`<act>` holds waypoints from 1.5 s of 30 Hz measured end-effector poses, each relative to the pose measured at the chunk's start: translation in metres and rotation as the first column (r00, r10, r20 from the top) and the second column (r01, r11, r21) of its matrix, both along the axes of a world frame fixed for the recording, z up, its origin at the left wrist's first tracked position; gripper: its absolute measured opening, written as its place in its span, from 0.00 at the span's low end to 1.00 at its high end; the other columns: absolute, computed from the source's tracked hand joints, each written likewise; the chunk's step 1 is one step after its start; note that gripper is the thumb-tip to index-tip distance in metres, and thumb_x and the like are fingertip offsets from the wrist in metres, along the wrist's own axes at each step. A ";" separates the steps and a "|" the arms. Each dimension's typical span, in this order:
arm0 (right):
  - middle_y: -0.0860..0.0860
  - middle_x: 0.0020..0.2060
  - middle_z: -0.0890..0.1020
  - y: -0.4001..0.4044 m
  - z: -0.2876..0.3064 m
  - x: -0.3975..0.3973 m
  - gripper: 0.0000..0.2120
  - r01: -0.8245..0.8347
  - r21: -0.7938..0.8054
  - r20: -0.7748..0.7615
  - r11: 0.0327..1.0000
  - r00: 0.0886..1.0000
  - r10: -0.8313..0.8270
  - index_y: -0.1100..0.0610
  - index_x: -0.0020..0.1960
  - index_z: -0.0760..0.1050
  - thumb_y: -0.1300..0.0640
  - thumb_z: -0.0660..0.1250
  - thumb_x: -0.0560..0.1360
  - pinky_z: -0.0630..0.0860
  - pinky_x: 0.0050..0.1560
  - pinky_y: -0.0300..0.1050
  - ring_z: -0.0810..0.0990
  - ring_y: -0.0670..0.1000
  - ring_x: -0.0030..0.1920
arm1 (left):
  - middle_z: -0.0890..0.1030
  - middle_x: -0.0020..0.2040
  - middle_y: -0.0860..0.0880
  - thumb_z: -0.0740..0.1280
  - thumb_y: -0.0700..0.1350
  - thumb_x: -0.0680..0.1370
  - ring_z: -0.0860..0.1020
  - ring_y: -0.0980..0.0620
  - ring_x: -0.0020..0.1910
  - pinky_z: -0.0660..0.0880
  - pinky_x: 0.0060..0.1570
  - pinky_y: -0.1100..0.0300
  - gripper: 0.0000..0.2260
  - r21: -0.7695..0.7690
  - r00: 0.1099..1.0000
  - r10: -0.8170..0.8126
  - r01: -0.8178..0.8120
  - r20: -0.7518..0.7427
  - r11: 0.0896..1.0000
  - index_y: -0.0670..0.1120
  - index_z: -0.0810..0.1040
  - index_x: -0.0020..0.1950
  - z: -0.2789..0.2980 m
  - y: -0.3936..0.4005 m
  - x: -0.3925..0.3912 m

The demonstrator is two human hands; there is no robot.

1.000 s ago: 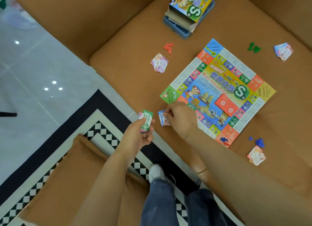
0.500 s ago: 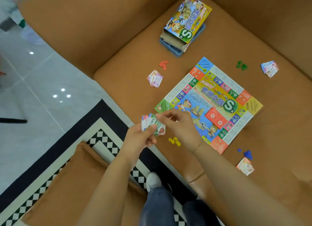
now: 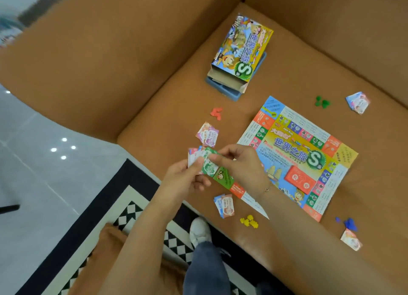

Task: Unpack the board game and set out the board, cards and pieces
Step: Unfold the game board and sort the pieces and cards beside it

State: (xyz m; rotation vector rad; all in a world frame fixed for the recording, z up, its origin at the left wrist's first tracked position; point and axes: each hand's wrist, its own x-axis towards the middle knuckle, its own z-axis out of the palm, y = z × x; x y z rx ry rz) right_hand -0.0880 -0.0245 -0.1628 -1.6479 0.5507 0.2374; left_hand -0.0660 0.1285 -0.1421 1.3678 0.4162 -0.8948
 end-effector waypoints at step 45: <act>0.50 0.29 0.74 -0.152 0.011 0.001 0.05 0.153 0.028 0.010 0.988 0.988 -0.153 0.62 0.39 0.79 0.64 0.69 0.74 0.67 0.31 0.32 0.68 0.40 0.26 | 0.84 0.36 0.49 0.64 0.43 0.79 0.74 0.57 0.25 0.71 0.28 0.66 0.07 0.081 0.986 -0.136 0.128 0.096 0.988 0.42 0.79 0.47 -0.001 -0.148 0.015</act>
